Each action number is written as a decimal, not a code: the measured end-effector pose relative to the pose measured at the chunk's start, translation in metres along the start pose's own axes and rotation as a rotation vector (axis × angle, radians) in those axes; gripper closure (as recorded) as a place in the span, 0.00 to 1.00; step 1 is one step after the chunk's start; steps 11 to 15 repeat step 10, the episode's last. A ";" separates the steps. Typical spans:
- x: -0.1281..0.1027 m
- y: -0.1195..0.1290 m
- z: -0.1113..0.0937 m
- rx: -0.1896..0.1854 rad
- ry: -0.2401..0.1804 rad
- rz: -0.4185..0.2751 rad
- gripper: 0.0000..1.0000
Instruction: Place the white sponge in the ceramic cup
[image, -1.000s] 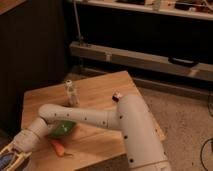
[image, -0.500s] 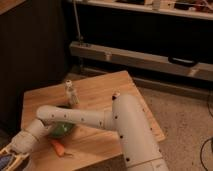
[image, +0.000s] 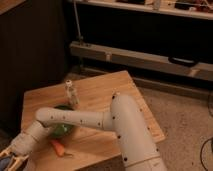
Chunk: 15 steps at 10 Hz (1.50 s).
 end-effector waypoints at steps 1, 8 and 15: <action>0.001 -0.001 -0.003 0.008 0.008 0.002 1.00; 0.011 0.005 -0.023 0.062 0.011 0.018 0.92; 0.013 0.004 -0.017 0.055 -0.010 0.018 0.68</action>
